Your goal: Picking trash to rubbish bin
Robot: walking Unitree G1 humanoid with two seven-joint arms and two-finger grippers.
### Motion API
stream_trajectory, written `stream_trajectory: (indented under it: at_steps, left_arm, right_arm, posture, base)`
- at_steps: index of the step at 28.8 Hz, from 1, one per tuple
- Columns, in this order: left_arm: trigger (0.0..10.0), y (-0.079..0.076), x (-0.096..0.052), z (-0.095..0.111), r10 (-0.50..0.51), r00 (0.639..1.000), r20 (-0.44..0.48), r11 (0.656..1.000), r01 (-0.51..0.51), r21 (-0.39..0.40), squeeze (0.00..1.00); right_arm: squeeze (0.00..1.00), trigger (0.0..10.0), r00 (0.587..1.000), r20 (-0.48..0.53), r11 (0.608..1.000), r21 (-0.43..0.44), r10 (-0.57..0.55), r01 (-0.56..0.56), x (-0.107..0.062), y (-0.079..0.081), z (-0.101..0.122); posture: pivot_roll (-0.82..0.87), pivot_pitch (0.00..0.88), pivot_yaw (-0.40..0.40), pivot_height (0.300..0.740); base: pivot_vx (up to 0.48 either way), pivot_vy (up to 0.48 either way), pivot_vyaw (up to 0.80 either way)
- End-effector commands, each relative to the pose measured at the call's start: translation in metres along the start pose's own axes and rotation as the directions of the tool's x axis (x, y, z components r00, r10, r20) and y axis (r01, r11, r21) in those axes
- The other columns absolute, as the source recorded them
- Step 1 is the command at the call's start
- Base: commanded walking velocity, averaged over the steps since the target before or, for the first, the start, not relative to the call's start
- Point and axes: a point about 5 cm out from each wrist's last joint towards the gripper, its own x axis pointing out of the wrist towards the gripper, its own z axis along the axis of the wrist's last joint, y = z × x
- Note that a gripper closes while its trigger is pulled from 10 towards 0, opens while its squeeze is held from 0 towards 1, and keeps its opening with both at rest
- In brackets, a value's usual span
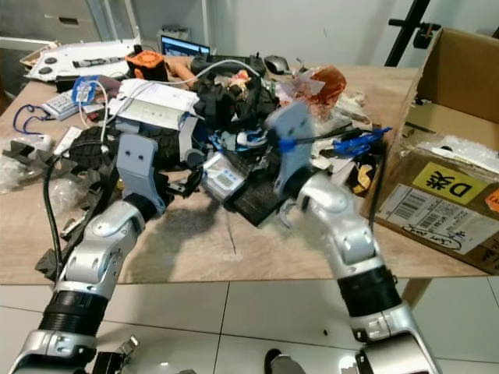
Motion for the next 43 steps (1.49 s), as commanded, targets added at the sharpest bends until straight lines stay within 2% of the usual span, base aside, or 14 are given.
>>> stream_trajectory:
  at_steps: [1, 8, 9, 10, 11, 16, 18, 19, 21, 22, 24, 29, 34, 43]
  left_arm:
    - [10.0, -0.007, 0.0, 0.0, -0.022, 1.0, -0.002, 0.999, 0.022, -0.033, 1.0]
    - [10.0, -0.007, 0.001, 0.004, -0.017, 1.0, 0.003, 0.999, 0.017, -0.034, 1.0]
    - [10.0, -0.006, 0.001, 0.007, -0.006, 1.0, 0.009, 0.999, 0.007, -0.032, 1.0]
    - [10.0, -0.006, 0.001, 0.007, -0.006, 1.0, 0.009, 0.999, 0.007, -0.032, 1.0]
    - [10.0, -0.006, 0.001, 0.008, -0.004, 1.0, 0.009, 0.999, 0.004, -0.042, 1.0]
    - [10.0, -0.014, 0.0, 0.006, -0.052, 0.998, -0.022, 0.985, 0.048, -0.164, 1.0]
    - [10.0, -0.022, -0.001, 0.003, -0.107, 0.994, -0.035, 0.957, 0.093, -0.276, 1.0]
    - [10.0, -0.024, -0.002, 0.003, -0.126, 0.991, -0.039, 0.943, 0.107, -0.315, 1.0]
    - [10.0, -0.028, -0.004, 0.001, -0.169, 0.984, -0.055, 0.91, 0.134, -0.393, 1.0]
    - [10.0, -0.031, -0.005, 0.0, -0.199, 0.978, -0.061, 0.881, 0.151, -0.449, 0.97]
    - [10.0, -0.034, -0.006, -0.001, -0.235, 0.97, -0.065, 0.842, 0.169, -0.513, 0.46]
    - [10.0, -0.038, -0.009, -0.005, -0.276, 0.955, -0.108, 0.834, 0.182, -0.521, 0.0]
    - [10.0, -0.054, -0.008, -0.01, -0.303, 0.944, -0.13, 0.81, 0.184, -0.557, 0.0]
    - [10.0, -0.053, 0.011, -0.026, -0.077, 0.969, -0.236, 0.882, -0.044, -0.469, 0.0]
  right_arm:
    - [0.0, 10.0, 0.999, -0.022, 0.999, 0.015, 0.038, -0.038, -0.002, 0.011, -0.01]
    - [0.0, 10.0, 0.999, -0.019, 0.998, 0.051, 0.037, -0.036, -0.004, 0.012, -0.026]
    - [0.4, 10.0, 0.999, -0.022, 0.998, 0.051, 0.03, -0.029, -0.005, 0.01, -0.03]
    - [0.4, 10.0, 0.999, -0.022, 0.998, 0.051, 0.03, -0.029, -0.005, 0.01, -0.03]
    - [1.0, 10.0, 0.999, -0.021, 0.998, 0.064, 0.025, -0.024, -0.006, 0.01, -0.031]
    - [1.0, 10.0, 0.998, -0.024, 0.999, 0.008, -0.052, 0.052, -0.007, 0.0, -0.033]
    - [0.56, 10.0, 0.997, -0.007, 0.997, 0.0, -0.075, 0.075, -0.007, -0.002, -0.03]
    - [0.56, 10.0, 0.997, -0.002, 0.997, 0.0, -0.079, 0.079, -0.007, -0.002, -0.029]
    - [0.07, 10.0, 0.997, 0.006, 0.997, 0.002, -0.079, 0.079, -0.008, -0.002, -0.028]
    - [0.0, 10.0, 0.997, 0.01, 0.997, 0.002, -0.079, 0.079, -0.008, -0.002, -0.027]
    - [0.0, 10.0, 0.997, 0.016, 0.997, 0.001, -0.079, 0.079, -0.009, -0.002, -0.027]
    - [0.0, 10.0, 0.997, 0.021, 0.997, -0.002, -0.079, 0.079, -0.009, -0.001, -0.028]
    - [0.0, 10.0, 0.997, 0.024, 0.997, -0.003, -0.076, 0.076, -0.008, 0.001, -0.029]
    - [0.0, 10.0, 0.997, 0.032, 0.997, -0.014, -0.069, 0.07, -0.005, 0.003, -0.027]
  posture:
    - [0.01, 0.19, -0.047, 0.74]
    - [0.01, 0.19, -0.047, 0.74]
    - [0.01, 0.19, -0.047, 0.74]
    - [0.01, 0.19, -0.047, 0.74]
    - [0.01, 0.19, -0.047, 0.74]
    - [0.02, 0.198, -0.047, 0.74]
    - [0.01, 0.197, -0.043, 0.74]
    - [0.01, 0.197, -0.043, 0.74]
    - [0.01, 0.197, -0.038, 0.74]
    - [0.01, 0.198, -0.036, 0.74]
    - [0.01, 0.198, -0.034, 0.74]
    - [0.02, 0.196, -0.034, 0.74]
    - [0.02, 0.196, -0.034, 0.74]
    - [0.01, 0.194, -0.029, 0.74]
  base:
    - [0.0, 0.0, 0.0]
    - [0.0, 0.0, 0.0]
    - [0.0, 0.0, 0.0]
    - [0.0, 0.0, 0.0]
    - [0.0, 0.0, 0.0]
    - [0.0, 0.0, 0.0]
    - [0.0, 0.0, 0.0]
    - [0.0, 0.0, 0.0]
    - [0.0, 0.0, 0.0]
    - [0.0, 0.0, 0.0]
    - [0.0, 0.0, 0.0]
    - [0.0, 0.0, 0.0]
    - [0.0, 0.0, 0.0]
    - [0.0, 0.0, 0.0]
